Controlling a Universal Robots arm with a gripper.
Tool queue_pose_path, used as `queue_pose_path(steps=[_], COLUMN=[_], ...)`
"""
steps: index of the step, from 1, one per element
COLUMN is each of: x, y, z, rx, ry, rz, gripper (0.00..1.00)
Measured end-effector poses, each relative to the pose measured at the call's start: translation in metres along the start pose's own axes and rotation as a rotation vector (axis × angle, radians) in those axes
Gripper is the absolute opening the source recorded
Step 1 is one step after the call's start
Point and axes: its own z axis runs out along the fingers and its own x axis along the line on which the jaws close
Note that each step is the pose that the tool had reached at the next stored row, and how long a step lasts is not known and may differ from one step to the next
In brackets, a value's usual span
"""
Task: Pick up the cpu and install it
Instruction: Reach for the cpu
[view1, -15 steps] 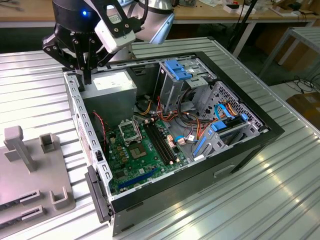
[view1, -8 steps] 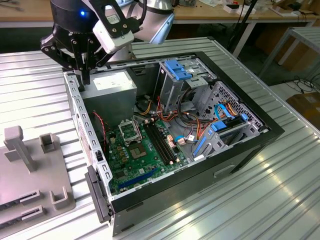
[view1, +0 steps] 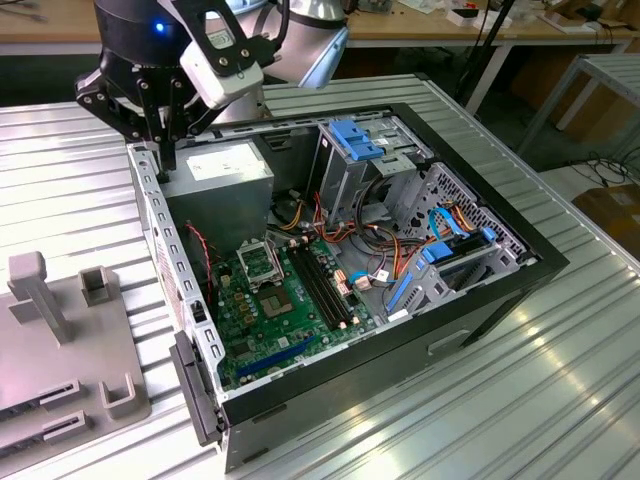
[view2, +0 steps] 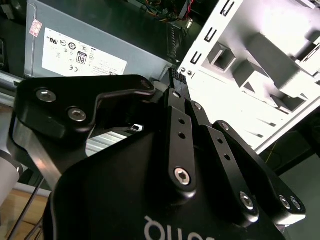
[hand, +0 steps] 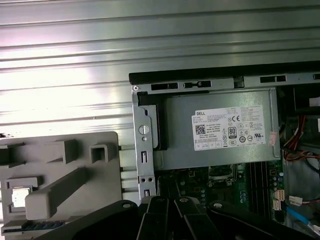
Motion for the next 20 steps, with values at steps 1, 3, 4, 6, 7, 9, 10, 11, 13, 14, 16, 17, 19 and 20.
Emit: queue_pose_path(steps=[1, 3, 4, 6, 7, 9, 10, 11, 13, 14, 16, 17, 19, 20], x=[0.0007, 0.0026, 0.0036, 0.0058, 0.0075, 0.0098, 0.0105, 0.0113, 0.0129, 0.0135, 0.0149, 0.0158, 0.0174, 0.0179], y=[0.0000, -0.0002, -0.0002, -0.0004, -0.0005, -0.0007, -0.0008, -0.0008, -0.0010, -0.0010, -0.0011, -0.0012, -0.0013, -0.0013], z=[0.0001, 0.0001, 0.0002, 0.0002, 0.0002, 0.0003, 0.0003, 0.0003, 0.0004, 0.0004, 0.0005, 0.0005, 0.0005, 0.0006], rx=[0.0000, 0.0000, 0.0000, 0.0000, -0.0001, 0.0000, 0.0000, 0.0000, 0.0001, 0.0001, 0.0001, 0.0001, 0.0001, 0.0001], ry=[0.0002, 0.0004, 0.0004, 0.0005, 0.0007, 0.0010, 0.0012, 0.0015, 0.0017, 0.0018, 0.0020, 0.0020, 0.0022, 0.0022], rz=[0.000, 0.000, 0.000, 0.000, 0.000, 0.000, 0.000, 0.000, 0.000, 0.000, 0.000, 0.000, 0.000, 0.000], gripper=[0.11, 0.11, 0.11, 0.11, 0.11, 0.11, 0.11, 0.11, 0.11, 0.11, 0.11, 0.11, 0.11, 0.11])
